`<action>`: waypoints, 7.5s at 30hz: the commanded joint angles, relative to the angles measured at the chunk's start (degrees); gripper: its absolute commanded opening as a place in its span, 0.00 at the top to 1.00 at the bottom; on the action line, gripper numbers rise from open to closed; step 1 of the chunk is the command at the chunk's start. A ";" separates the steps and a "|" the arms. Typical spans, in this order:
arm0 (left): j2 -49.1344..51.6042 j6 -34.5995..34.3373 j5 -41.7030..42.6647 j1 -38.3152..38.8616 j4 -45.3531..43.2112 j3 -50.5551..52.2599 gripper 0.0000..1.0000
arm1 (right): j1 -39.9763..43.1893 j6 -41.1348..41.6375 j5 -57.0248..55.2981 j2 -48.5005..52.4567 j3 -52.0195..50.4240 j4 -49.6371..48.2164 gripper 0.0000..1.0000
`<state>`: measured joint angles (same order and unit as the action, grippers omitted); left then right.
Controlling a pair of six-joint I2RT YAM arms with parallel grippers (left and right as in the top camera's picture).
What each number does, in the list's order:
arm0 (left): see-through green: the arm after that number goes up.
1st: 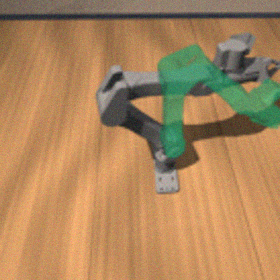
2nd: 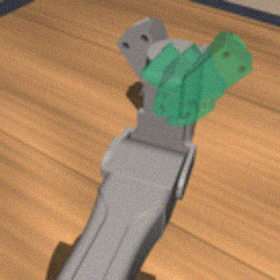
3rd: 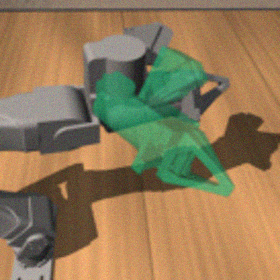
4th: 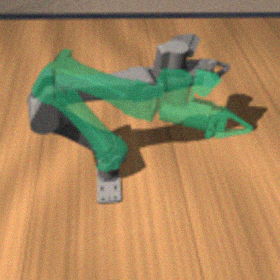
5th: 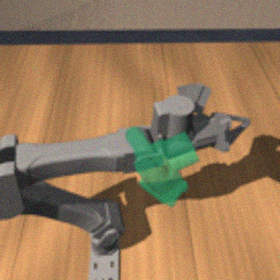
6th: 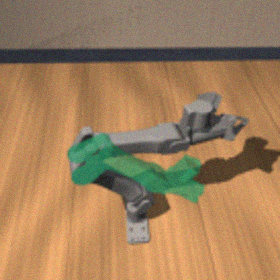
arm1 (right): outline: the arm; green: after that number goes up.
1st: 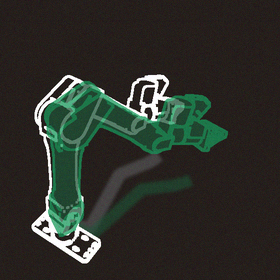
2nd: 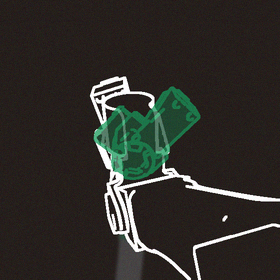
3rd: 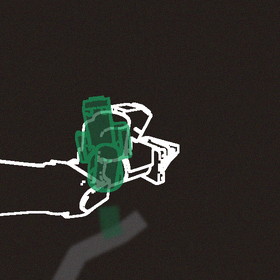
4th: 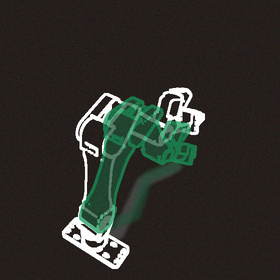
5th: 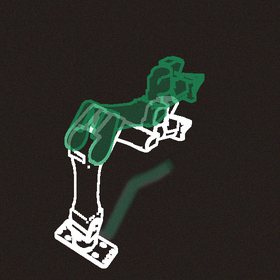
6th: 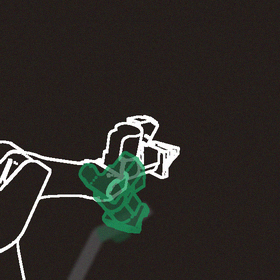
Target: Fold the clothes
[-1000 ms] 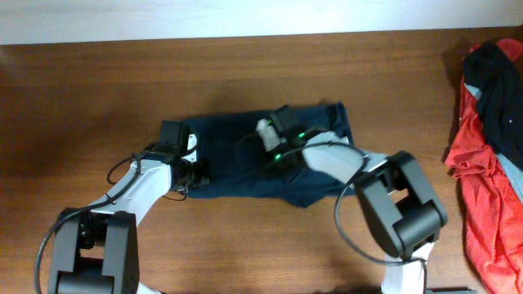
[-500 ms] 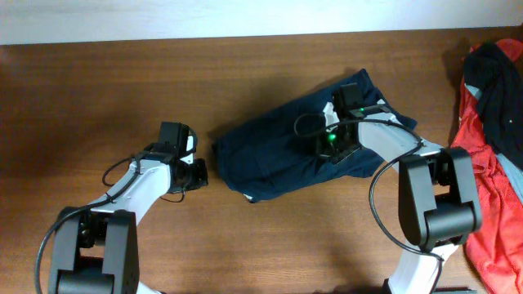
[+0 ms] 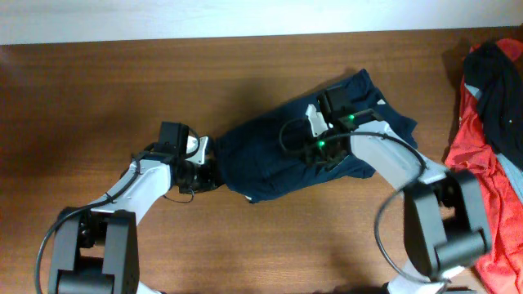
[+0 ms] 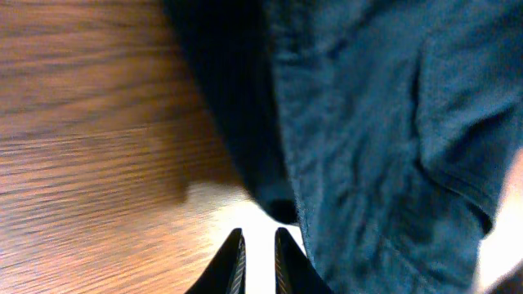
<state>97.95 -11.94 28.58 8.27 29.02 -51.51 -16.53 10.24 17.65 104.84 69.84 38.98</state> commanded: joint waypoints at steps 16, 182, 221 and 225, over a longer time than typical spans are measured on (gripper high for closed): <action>-0.52 26.40 1.42 10.73 -10.10 0.74 0.79 | -6.69 -0.35 2.71 -3.58 -0.17 2.73 0.68; 13.49 -21.62 12.74 2.97 -16.90 -0.83 0.62 | -14.95 8.48 3.23 16.52 10.54 6.05 0.93; -2.19 5.62 -11.93 -12.02 30.32 -33.40 0.99 | -9.31 7.32 -2.64 5.18 12.17 -3.13 0.92; -2.19 5.62 -11.96 -12.02 29.94 -33.33 1.00 | -9.42 7.78 -2.95 7.37 12.11 -8.26 0.93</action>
<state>96.95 -7.49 17.19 -3.81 59.18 -83.70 -25.91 17.80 15.20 109.67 82.17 32.16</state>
